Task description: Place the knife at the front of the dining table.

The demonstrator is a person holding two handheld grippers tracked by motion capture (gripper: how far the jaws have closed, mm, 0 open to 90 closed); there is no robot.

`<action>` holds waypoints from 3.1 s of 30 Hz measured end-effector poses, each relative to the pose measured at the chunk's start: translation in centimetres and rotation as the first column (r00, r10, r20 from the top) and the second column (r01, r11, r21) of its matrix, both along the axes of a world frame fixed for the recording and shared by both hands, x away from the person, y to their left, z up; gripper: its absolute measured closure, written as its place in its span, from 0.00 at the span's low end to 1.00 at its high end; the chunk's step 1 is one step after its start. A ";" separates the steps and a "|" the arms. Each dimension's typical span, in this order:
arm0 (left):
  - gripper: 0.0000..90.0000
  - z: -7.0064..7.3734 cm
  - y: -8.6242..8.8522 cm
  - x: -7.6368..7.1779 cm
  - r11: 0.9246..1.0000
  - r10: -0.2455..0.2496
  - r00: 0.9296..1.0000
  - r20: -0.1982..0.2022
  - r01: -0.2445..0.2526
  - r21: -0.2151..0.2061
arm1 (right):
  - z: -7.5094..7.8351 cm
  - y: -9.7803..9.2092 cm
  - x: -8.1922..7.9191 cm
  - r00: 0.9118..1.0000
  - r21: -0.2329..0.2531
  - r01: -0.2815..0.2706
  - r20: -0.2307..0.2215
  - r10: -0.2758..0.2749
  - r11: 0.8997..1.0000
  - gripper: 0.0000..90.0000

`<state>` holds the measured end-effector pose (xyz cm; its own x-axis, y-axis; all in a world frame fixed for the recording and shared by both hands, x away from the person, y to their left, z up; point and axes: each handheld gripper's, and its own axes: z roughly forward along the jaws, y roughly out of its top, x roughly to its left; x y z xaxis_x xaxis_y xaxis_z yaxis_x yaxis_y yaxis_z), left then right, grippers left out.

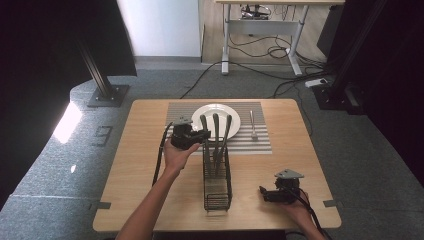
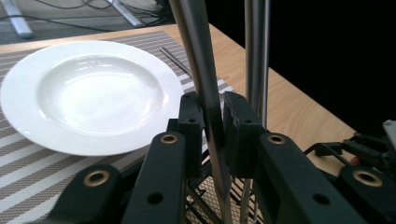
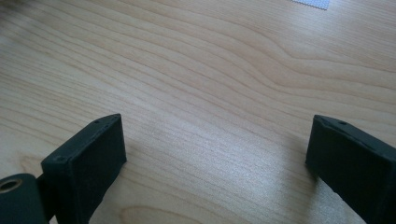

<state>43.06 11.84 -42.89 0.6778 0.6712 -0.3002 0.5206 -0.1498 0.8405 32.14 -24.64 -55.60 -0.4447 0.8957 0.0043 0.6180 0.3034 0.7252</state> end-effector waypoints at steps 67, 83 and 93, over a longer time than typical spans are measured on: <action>0.93 5.6 8.2 -2.9 0.995 0.092 0.984 0.153 -0.084 -0.058 | 0.0 0.1 0.0 1.000 0.000 0.003 0.004 -0.003 1.000 0.06; 0.93 2.9 8.1 0.3 0.980 0.186 0.979 0.087 -0.191 0.054 | 0.0 0.2 0.1 1.000 0.002 0.004 0.003 -0.004 1.000 0.06; 0.93 2.4 7.7 1.8 0.973 0.205 0.976 0.076 -0.211 0.094 | 0.0 0.2 0.1 1.000 0.002 0.004 0.003 -0.004 1.000 0.06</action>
